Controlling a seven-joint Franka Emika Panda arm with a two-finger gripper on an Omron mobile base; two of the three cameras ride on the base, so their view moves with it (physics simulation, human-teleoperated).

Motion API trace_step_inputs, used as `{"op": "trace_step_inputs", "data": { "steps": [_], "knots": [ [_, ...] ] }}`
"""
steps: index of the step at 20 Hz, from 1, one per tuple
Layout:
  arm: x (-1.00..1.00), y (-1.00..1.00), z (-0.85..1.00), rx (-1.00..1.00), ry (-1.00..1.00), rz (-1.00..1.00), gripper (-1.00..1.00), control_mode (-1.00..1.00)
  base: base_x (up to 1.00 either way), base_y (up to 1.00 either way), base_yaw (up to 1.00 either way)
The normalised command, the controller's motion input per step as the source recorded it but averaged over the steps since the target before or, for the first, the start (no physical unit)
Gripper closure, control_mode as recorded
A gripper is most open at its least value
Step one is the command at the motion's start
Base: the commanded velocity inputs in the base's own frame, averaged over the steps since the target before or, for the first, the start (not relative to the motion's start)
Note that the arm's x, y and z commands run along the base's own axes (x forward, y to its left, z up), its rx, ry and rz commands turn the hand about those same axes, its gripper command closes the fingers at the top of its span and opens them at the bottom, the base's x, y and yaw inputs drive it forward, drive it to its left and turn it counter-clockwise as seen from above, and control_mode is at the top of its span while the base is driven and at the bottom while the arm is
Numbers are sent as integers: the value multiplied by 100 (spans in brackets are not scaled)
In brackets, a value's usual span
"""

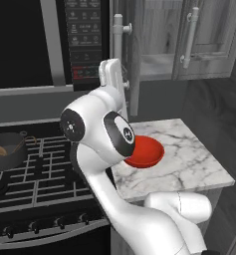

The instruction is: Open the cabinet and move the ladle to the pot. Then close the cabinet.

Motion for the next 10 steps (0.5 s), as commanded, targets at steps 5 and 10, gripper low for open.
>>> {"op": "trace_step_inputs", "data": {
  "steps": [5, 10],
  "knots": [
    [51, -12, -7, 0, 2, 0, -100, -100, 0, 0, 0],
    [55, -16, -7, 0, 7, 0, -100, -100, 0, 0, 0]
  ]
}}
